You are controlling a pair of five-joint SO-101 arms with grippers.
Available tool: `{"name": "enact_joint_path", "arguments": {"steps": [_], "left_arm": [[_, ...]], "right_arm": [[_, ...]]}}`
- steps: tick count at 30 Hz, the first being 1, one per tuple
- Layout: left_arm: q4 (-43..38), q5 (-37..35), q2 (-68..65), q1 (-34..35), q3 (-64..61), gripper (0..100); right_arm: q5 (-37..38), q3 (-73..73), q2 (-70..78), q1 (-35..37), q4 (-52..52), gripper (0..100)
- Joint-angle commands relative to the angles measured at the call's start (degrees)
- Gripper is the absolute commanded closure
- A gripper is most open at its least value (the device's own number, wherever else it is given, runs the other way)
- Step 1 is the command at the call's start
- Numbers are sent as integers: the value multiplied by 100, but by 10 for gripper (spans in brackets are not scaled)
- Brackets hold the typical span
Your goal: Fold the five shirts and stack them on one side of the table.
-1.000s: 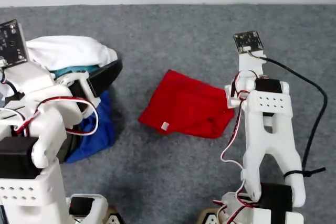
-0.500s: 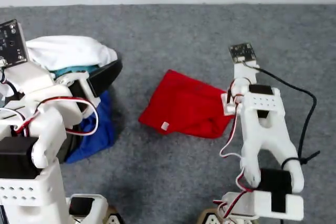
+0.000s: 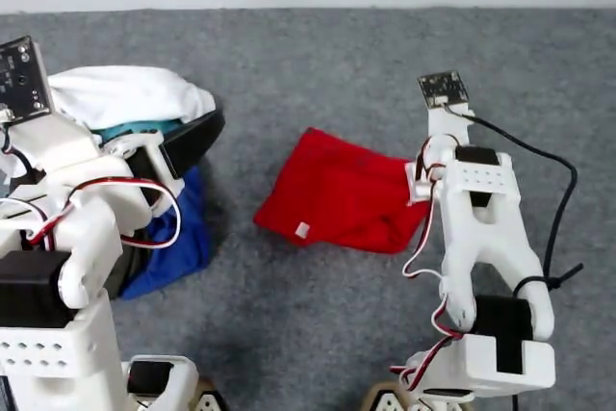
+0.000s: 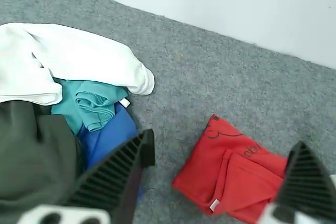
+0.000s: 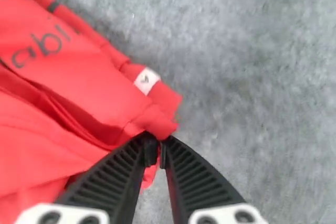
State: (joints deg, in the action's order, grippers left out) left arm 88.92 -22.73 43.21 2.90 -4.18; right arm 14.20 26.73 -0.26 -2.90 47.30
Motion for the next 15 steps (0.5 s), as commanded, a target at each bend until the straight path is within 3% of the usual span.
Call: {"name": "enact_joint_path", "arguments": {"steps": [1,15], "left_arm": [[-70,35,70,0,-13,618],[-70,35,70,0,-13,618]], "right_arm": [[88,-237,-22,-13,-338,989],[88,-229,716,-400,-1191,987]]}}
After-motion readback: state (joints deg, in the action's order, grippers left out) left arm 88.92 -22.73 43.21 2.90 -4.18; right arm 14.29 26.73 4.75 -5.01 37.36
